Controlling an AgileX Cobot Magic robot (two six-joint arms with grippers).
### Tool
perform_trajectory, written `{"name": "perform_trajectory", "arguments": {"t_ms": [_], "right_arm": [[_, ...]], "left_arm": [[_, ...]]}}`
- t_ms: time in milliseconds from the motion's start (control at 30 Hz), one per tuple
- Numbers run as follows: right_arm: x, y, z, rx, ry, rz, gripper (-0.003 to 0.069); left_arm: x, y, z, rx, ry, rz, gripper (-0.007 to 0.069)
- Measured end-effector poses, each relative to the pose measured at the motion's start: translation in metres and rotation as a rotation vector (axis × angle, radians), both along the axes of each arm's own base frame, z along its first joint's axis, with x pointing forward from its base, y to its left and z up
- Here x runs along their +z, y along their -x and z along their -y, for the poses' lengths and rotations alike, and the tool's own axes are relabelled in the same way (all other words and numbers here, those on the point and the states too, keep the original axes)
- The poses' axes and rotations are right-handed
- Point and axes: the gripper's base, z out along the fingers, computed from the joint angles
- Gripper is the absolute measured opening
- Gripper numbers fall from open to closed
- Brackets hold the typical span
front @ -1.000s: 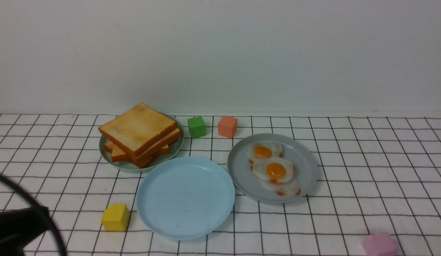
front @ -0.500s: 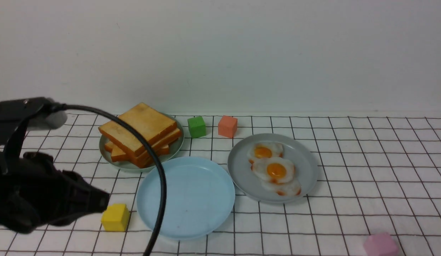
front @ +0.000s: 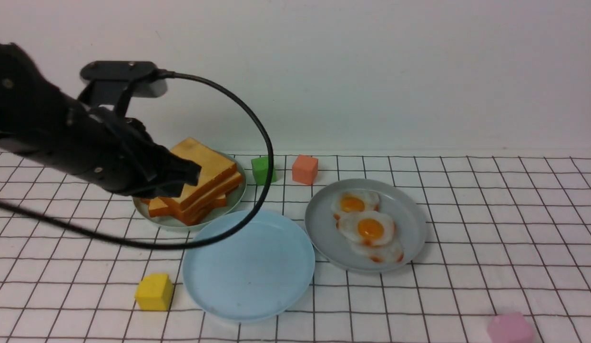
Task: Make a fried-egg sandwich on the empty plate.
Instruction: Use the left arm to grab a slice of bread
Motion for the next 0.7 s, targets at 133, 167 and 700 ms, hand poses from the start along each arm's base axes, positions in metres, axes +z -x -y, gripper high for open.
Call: {"name": "perform_trajectory", "arguments": {"t_ms": [133, 167, 700], "right_arm": [[0.012, -0.006, -0.008, 0.09, 0.001, -0.012, 0.0003], [0.011, -0.006, -0.008, 0.094, 0.001, -0.013, 0.0003], [0.013, -0.006, -0.011, 0.132, 0.012, 0.002, 0.0015]], "left_arm": [[-0.021, -0.041, 0.005, -0.016, -0.091, -0.009, 0.0052], [-0.023, -0.045, 0.005, -0.019, -0.101, -0.01, 0.0065], [-0.088, -0.116, 0.01, -0.095, -0.306, 0.091, 0.0421]]}}
